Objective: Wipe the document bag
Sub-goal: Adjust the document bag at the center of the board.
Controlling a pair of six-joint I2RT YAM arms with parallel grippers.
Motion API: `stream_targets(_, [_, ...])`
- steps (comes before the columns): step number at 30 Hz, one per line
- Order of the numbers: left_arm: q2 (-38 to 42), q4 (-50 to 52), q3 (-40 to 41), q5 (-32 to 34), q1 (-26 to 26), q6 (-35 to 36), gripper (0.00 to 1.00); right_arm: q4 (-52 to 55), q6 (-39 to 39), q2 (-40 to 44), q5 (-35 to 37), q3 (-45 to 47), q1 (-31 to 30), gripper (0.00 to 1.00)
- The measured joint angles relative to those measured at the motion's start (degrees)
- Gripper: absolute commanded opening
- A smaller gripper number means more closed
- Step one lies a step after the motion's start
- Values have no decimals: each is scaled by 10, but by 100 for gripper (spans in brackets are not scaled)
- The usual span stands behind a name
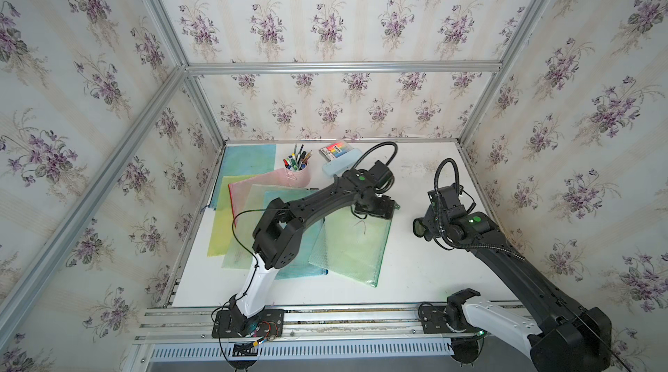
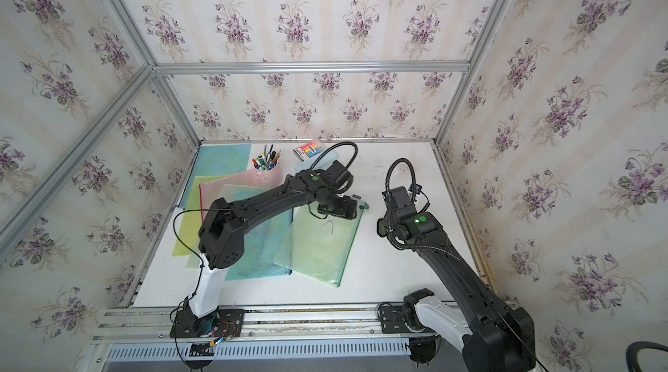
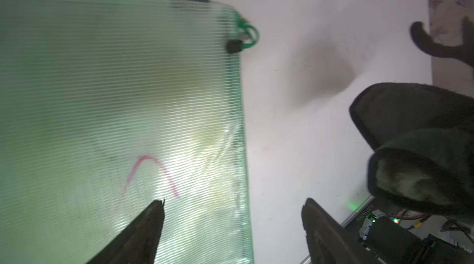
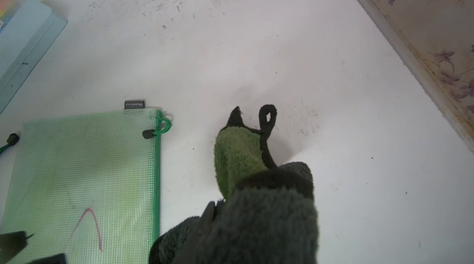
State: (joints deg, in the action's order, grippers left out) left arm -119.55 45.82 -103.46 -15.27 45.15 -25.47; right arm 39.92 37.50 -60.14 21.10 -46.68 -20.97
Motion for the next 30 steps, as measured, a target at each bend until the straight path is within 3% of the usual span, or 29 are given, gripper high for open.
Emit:
stream_targets(5, [68, -17, 112, 1, -74, 32, 86, -23, 15, -68, -23, -12, -72, 35])
stream_targets(12, [70, -29, 184, 16, -127, 80, 86, -89, 31, -213, -29, -73, -163, 39])
stream_targets(21, [47, -71, 219, 16, -143, 96, 88, -148, 12, -352, -28, -91, -171, 42])
stream_targets(30, [9, -99, 186, 8, -150, 114, 88, -161, -46, -400, -27, -113, -162, 41])
